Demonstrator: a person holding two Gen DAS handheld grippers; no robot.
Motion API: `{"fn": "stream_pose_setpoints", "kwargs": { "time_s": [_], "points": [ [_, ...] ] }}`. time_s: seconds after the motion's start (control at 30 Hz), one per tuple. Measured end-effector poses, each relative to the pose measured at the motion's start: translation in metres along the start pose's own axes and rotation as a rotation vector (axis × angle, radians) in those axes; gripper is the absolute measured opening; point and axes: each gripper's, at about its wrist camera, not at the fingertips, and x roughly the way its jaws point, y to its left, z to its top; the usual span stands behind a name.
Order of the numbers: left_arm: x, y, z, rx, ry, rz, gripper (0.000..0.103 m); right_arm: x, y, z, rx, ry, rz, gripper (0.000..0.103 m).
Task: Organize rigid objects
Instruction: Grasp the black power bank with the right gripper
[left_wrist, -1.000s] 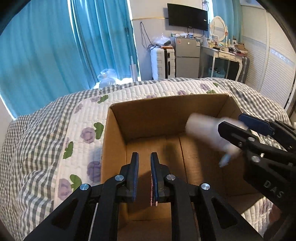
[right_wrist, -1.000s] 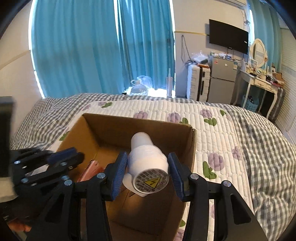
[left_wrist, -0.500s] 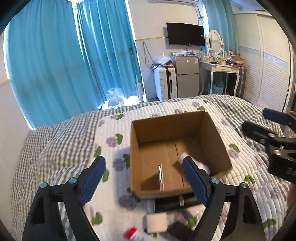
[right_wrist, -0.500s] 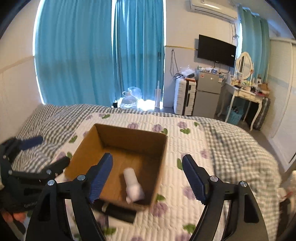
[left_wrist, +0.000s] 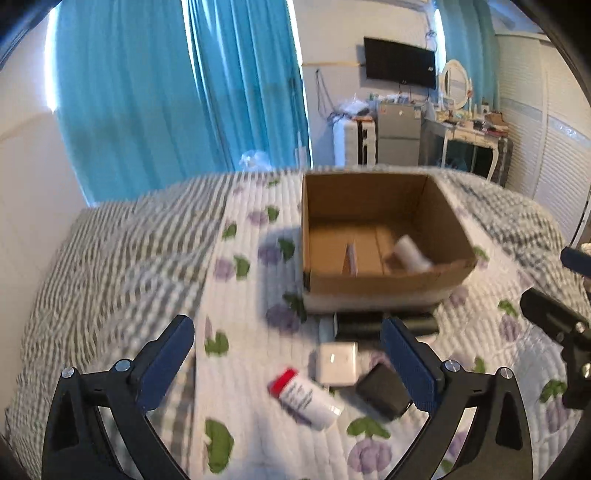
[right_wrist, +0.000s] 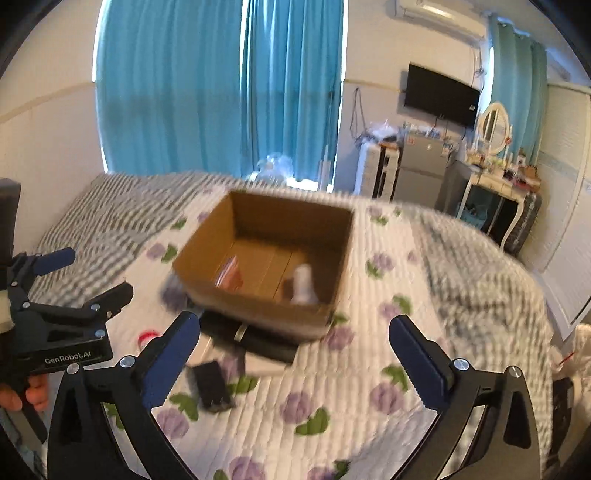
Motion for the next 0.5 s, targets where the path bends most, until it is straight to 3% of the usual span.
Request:
{"fn": "stream_pose_setpoints", "kwargs": {
  "time_s": [0.23, 0.5],
  "points": [
    [0.036, 0.005, -0.050, 0.013, 0.107, 0.012, 0.103, 0.059, 0.023, -0.048, -0.027, 0.123, 0.058, 0.103],
    [0.049, 0.013, -0.062, 0.005, 0.145, 0.010, 0.102, 0.125, 0.056, -0.086, -0.079, 0.277, 0.156, 0.099]
  ]
}}
